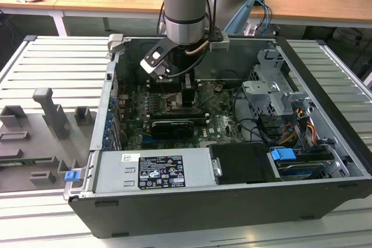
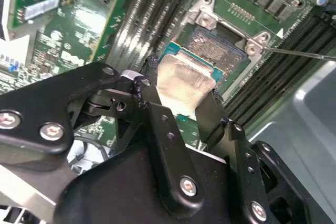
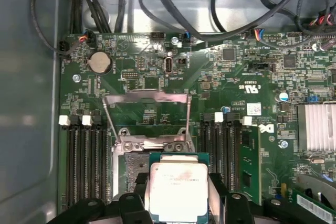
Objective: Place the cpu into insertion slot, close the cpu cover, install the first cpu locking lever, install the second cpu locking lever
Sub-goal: 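Place the cpu into insertion slot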
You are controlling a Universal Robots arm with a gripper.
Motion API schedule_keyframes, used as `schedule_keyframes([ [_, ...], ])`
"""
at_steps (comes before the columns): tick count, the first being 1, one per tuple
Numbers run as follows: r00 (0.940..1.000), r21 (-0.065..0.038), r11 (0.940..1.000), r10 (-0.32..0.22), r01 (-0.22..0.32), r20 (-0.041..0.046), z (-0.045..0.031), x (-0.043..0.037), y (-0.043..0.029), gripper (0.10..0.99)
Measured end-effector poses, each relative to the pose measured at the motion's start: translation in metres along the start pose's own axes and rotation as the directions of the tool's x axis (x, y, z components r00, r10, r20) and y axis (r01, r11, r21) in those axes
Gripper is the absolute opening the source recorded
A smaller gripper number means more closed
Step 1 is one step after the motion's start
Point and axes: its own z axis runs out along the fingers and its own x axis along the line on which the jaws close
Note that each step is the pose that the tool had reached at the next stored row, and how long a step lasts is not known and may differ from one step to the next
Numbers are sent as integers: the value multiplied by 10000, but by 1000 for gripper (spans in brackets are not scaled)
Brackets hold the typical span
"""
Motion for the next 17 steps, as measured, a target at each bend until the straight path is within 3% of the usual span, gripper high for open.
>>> schedule_keyframes([
  [3, 9999, 2, 9999, -156, 156, -13, 11, 58, -3, 529],
  [17, 9992, 5, 9992, -400, 400, -29, 178, 151, -91, 529],
])
